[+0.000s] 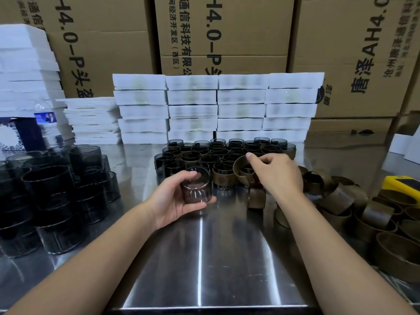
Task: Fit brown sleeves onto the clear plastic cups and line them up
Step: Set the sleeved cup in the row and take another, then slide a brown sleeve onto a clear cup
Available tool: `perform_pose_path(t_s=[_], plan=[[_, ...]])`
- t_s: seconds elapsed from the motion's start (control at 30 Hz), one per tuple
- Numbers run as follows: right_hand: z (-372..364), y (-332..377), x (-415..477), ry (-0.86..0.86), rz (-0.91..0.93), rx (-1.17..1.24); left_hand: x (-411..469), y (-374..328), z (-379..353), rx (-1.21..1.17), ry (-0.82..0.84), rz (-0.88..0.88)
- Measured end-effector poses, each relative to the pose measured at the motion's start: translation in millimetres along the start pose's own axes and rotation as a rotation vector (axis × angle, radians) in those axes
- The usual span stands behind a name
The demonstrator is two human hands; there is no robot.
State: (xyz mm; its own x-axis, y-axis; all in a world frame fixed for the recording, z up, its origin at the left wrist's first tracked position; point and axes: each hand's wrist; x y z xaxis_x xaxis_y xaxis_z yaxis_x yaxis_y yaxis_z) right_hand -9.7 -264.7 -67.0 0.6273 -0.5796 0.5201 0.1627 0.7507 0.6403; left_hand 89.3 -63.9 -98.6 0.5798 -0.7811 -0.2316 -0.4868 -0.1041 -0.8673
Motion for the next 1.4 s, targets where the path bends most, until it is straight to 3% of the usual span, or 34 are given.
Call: perform_pose_path(t_s=[0.1, 0.33, 0.5, 0.93, 1.23, 1.4], plan=[[-0.3, 2.1, -0.5, -0.015, 0.043, 0.037, 1.1, 1.1, 0.6, -0.002, 0.004, -0.002], [-14.9, 23.7, -16.4, 0.023, 0.106, 0.447, 6.9, 2.2, -0.5, 0.018, -0.031, 0.001], [-38.2, 32.1, -32.5, 0.065, 0.241, 0.412, 5.5, 4.2, -3.2, 0.097, -0.001, -0.011], [-47.1, 30.3, -39.3, 0.092, 0.329, 0.376, 5.4, 11.0, -5.3, 0.139, 0.092, -0.109], [-45.1, 30.9, -37.4, 0.109, 0.339, 0.432, 9.4, 7.3, 0.1, 0.097, -0.023, -0.259], [-44.3, 33.3, -37.6, 0.255, 0.266, 0.479, 10.6, 5.9, 0.9, 0.085, -0.056, -0.298]])
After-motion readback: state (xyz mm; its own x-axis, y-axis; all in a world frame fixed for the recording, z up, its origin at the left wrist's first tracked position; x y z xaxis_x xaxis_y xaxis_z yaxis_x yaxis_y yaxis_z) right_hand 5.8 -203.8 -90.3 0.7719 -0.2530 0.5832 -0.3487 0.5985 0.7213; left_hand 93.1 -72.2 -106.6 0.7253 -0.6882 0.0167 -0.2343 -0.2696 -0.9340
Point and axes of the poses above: each hand's wrist, its own x-axis towards the middle knuckle, its own z-axis out of the back of the hand, y = z × x, and after that the axes turned 10 degrees about z, right-handed
